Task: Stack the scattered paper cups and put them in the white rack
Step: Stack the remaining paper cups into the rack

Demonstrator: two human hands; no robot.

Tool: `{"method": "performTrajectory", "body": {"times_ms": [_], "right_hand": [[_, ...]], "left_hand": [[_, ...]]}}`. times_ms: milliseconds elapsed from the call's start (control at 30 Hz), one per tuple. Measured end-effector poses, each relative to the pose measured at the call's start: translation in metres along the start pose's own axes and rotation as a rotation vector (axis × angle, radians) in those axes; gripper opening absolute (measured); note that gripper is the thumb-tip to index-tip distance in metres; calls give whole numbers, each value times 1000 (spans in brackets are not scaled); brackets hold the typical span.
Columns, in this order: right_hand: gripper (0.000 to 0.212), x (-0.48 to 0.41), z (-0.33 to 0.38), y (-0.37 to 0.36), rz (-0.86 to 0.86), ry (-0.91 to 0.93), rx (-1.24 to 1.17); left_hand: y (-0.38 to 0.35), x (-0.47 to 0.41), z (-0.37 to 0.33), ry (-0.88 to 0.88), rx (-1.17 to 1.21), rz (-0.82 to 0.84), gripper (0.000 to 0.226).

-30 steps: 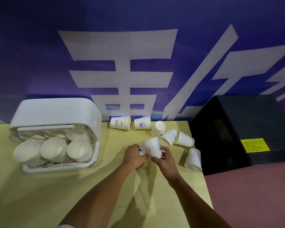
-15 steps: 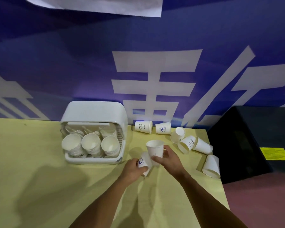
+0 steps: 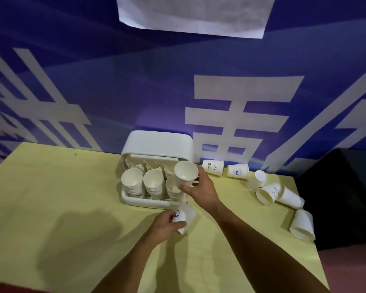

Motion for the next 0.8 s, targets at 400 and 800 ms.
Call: {"method": "performTrajectory", "body": {"times_ms": [400, 800], "right_hand": [[79, -10, -4, -33, 10, -59, 159], [63, -12, -10, -25, -51, -66, 259]], "left_hand": [[53, 22, 49, 87, 60, -60, 40], [64, 19, 37, 33, 75, -59, 44]]}}
Point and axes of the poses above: each hand's wrist, its own x-axis away from the middle knuckle, its own y-axis out of the back of the hand, z = x × y, the point moved 6 cm from there along -x, towards the middle knuckle, and after that the axes turned 5 degrees about -y, right-handed, at the moved point
